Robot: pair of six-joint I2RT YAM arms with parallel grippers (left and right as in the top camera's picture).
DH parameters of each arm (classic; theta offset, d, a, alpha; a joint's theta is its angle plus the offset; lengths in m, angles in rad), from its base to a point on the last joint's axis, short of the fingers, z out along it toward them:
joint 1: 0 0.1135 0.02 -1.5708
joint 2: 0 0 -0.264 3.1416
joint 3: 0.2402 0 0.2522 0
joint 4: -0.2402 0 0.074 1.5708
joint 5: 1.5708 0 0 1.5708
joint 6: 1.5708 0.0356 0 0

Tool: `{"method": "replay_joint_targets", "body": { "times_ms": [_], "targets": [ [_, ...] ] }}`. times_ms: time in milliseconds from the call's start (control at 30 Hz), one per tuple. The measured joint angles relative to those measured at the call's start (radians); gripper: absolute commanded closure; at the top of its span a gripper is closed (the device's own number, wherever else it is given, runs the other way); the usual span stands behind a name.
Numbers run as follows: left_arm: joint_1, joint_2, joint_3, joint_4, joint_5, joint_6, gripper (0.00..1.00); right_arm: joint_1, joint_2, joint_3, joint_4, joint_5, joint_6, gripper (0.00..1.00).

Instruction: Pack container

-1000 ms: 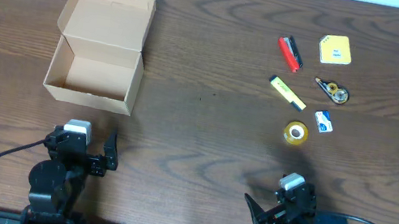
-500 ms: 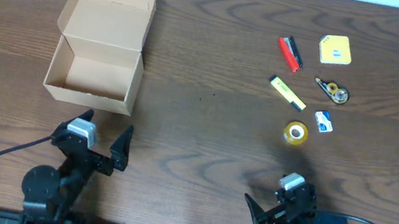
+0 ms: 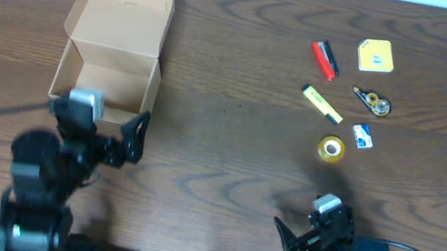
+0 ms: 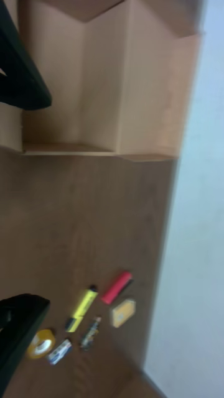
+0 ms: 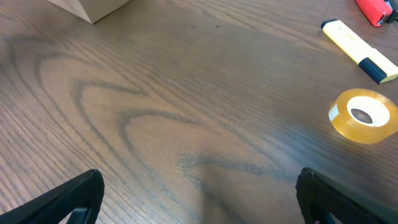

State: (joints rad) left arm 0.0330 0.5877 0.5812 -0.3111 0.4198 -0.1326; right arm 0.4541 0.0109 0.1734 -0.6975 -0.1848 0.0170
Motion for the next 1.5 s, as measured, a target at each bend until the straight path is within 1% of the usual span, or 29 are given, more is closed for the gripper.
{"method": "replay_joint_targets", "body": {
  "times_ms": [100,167,300,433,533,633,867,1000,1167,1200,1233,1267,1300,1333,1500],
  "targets": [
    [0.000,0.199,0.144,-0.087,-0.001,-0.002,0.04,0.000,0.000,0.000,0.000,0.001,0.000,0.01],
    [0.000,0.304,0.226,-0.168,0.000,-0.003,0.05,0.000,0.000,0.000,0.000,0.002,0.000,0.01],
    [0.000,0.504,0.374,-0.265,0.000,-0.002,0.05,0.000,0.000,0.000,0.001,0.002,0.000,0.01],
    [0.000,0.648,0.462,-0.283,-0.002,-0.002,0.05,0.000,0.000,0.000,0.000,0.002,0.000,0.01],
    [0.000,0.708,0.480,-0.268,-0.017,0.009,0.05,0.000,0.000,0.000,0.000,0.002,0.000,0.01],
    [0.000,0.755,0.480,-0.237,-0.050,0.053,0.05,0.000,0.000,0.000,0.000,0.002,0.000,0.01],
    [0.000,0.781,0.480,-0.149,-0.091,0.088,0.05,0.000,0.000,0.000,0.000,0.002,0.000,0.01],
    [0.000,0.784,0.480,-0.147,-0.096,0.093,0.05,0.000,0.000,0.000,0.000,0.002,0.000,0.01],
    [-0.004,0.819,0.481,-0.195,-0.116,0.146,0.04,0.000,0.000,0.000,0.000,0.002,0.000,0.01],
    [-0.007,0.828,0.481,-0.205,-0.124,0.155,0.00,0.000,0.000,0.000,0.001,0.002,0.000,0.01],
    [-0.013,0.841,0.481,-0.217,-0.135,0.167,0.09,0.000,0.000,0.000,0.000,0.002,0.000,0.01],
    [-0.019,0.852,0.481,-0.224,-0.140,0.167,0.15,0.000,0.000,0.000,0.000,0.002,0.000,0.01],
    [-0.031,0.870,0.481,-0.232,-0.155,0.186,0.20,0.000,0.000,0.000,0.000,0.002,0.000,0.01],
    [-0.046,0.887,0.481,-0.236,-0.170,0.191,0.23,0.000,0.000,0.000,0.000,0.002,0.000,0.01],
    [-0.135,0.954,0.481,-0.239,-0.281,0.203,0.24,0.000,0.000,0.000,0.000,0.002,0.000,0.01]
  ]
}}
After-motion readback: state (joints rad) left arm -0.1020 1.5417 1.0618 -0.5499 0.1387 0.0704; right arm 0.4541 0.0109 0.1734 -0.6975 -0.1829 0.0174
